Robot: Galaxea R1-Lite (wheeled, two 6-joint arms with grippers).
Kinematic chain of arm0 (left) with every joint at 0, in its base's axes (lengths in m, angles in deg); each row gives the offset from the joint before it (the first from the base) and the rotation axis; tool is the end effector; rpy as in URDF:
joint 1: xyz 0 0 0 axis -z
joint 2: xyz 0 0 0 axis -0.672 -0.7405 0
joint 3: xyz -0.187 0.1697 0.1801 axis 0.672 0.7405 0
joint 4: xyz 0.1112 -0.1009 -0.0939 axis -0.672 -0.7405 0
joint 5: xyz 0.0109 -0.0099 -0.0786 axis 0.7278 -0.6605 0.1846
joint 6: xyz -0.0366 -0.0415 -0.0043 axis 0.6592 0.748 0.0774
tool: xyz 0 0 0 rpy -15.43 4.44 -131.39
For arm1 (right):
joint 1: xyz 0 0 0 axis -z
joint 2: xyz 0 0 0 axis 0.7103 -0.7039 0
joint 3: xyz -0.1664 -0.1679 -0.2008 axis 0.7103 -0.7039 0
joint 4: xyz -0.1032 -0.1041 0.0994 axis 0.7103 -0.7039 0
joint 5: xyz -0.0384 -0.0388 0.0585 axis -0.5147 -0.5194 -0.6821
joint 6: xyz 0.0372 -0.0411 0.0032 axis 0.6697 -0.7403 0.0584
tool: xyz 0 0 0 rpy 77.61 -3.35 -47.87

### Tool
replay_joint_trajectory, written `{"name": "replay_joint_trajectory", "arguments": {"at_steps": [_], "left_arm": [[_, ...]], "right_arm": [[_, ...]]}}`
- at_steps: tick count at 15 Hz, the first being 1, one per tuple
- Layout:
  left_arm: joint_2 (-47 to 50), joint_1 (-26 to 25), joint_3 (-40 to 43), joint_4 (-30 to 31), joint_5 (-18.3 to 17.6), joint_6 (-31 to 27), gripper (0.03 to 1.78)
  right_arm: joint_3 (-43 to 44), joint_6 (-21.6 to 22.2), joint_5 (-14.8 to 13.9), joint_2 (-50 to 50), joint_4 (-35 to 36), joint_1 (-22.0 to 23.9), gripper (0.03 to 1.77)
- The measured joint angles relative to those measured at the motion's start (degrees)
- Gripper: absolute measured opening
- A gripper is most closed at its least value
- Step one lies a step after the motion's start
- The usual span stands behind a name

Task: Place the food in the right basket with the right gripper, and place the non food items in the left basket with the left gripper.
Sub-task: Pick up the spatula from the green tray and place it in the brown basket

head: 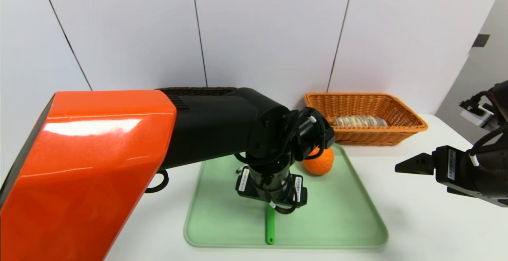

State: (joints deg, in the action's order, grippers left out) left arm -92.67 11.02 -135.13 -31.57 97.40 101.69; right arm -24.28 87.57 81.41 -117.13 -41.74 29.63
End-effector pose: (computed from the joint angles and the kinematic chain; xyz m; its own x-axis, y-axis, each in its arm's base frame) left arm 0.2576 -0.3257 0.1510 0.3803 -0.1641 -0.9102 0.2426 0.9674 -0.0731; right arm 0.1864 0.0481 0.2118 0.6346 0.1049 -0.7657 0.2015 0.9340 0.2949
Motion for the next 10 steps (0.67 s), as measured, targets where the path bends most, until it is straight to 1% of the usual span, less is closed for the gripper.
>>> {"name": "replay_joint_trajectory", "arguments": {"at_steps": [3, 6, 10], "left_arm": [[0.0, -0.1, 0.0, 0.0, -1.4, 0.5, 1.69], [-0.1, -0.1, 0.0, -0.7, -4.0, 1.4, 1.69], [-0.4, -0.2, 0.0, -0.8, -4.2, 1.6, 1.69]], "right_arm": [[0.0, 0.0, 0.0, 0.2, 0.0, 0.0, 1.71], [0.0, 0.0, 0.0, 0.4, 0.0, 0.0, 1.71], [0.1, 0.0, 0.0, 0.7, 0.0, 0.0, 1.71]]}}
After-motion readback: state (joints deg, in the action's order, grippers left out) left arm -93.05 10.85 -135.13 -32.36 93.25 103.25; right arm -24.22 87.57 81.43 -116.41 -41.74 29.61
